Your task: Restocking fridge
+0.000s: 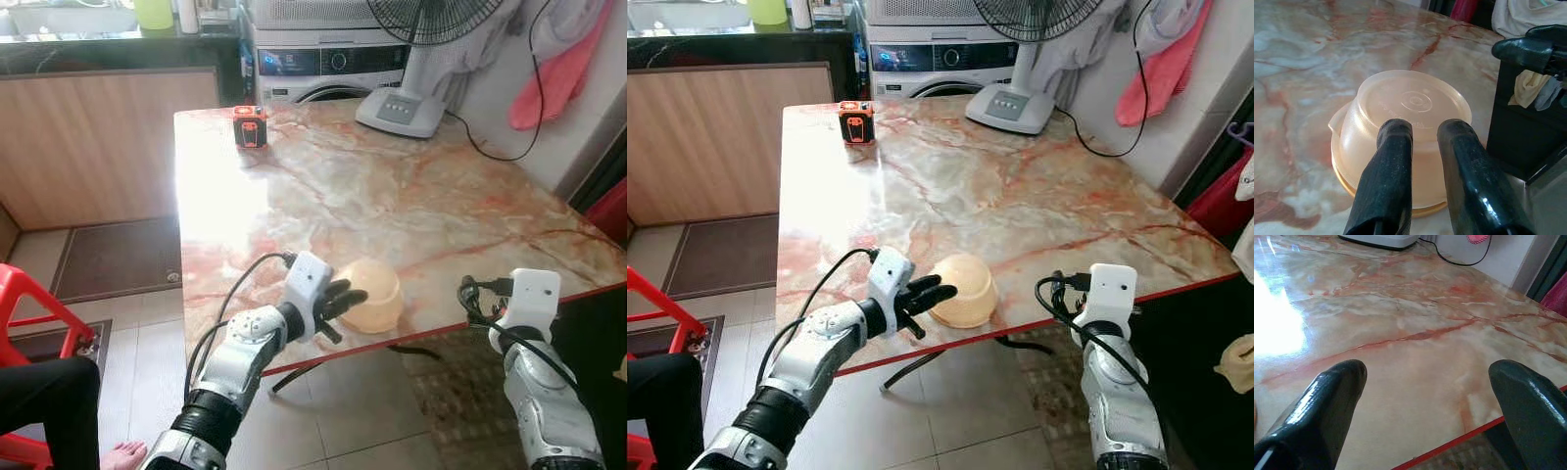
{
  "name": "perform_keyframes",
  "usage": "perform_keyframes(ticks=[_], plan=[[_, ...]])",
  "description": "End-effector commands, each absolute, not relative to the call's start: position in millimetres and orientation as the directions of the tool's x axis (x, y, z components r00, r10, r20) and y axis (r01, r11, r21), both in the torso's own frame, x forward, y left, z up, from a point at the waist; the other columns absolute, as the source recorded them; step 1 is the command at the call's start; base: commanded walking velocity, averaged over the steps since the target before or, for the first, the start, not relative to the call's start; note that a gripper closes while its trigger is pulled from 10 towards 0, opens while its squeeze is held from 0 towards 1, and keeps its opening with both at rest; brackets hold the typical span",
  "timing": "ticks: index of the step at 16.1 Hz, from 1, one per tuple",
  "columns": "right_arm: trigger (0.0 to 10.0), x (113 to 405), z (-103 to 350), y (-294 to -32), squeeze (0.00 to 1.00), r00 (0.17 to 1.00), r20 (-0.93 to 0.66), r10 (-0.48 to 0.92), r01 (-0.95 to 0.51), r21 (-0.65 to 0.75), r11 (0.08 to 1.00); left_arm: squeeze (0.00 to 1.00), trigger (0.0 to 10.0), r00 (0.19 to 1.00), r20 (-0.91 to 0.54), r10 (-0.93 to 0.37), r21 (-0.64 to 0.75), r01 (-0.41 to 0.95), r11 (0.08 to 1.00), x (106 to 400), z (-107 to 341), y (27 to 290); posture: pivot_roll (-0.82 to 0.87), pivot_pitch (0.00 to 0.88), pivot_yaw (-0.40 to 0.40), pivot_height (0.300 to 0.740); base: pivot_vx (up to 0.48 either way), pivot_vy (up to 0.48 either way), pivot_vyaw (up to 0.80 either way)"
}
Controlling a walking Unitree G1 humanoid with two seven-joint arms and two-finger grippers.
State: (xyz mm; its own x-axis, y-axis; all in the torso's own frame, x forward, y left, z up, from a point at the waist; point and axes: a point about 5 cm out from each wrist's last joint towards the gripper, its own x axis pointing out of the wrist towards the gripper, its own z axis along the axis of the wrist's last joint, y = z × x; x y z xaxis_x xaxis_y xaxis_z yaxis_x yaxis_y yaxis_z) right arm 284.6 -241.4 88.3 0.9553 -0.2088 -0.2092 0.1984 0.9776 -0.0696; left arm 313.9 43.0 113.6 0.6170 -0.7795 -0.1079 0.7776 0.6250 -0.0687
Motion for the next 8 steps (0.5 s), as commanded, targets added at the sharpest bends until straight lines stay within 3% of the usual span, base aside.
perform_keyframes(ticks=[1, 6, 8], plan=[[10.0, 286, 87, -240, 0.00, 0.953, -0.225, -0.203, 0.194, -0.061, 0.979, 0.00, 10.0, 0.594, -0.098, -0.799, -0.061, 0.797, 0.600, 316, 120, 35, -0.09, 0.000, -0.059, 0.740, 0.000, 0.000, 0.00], [10.0, 288, 87, -238, 0.00, 0.955, -0.223, -0.198, 0.190, -0.055, 0.980, 0.00, 10.0, 0.559, -0.069, -0.826, -0.063, 0.824, 0.563, 317, 128, 22, -0.09, 0.000, -0.060, 0.740, 0.000, 0.000, 0.00], [10.0, 287, 87, -239, 0.00, 0.954, -0.221, -0.200, 0.193, -0.052, 0.980, 0.00, 10.0, 0.622, 0.033, -0.783, -0.058, 0.783, 0.619, 323, 145, 26, -0.09, 0.000, -0.063, 0.740, 0.000, 0.000, 0.00]])
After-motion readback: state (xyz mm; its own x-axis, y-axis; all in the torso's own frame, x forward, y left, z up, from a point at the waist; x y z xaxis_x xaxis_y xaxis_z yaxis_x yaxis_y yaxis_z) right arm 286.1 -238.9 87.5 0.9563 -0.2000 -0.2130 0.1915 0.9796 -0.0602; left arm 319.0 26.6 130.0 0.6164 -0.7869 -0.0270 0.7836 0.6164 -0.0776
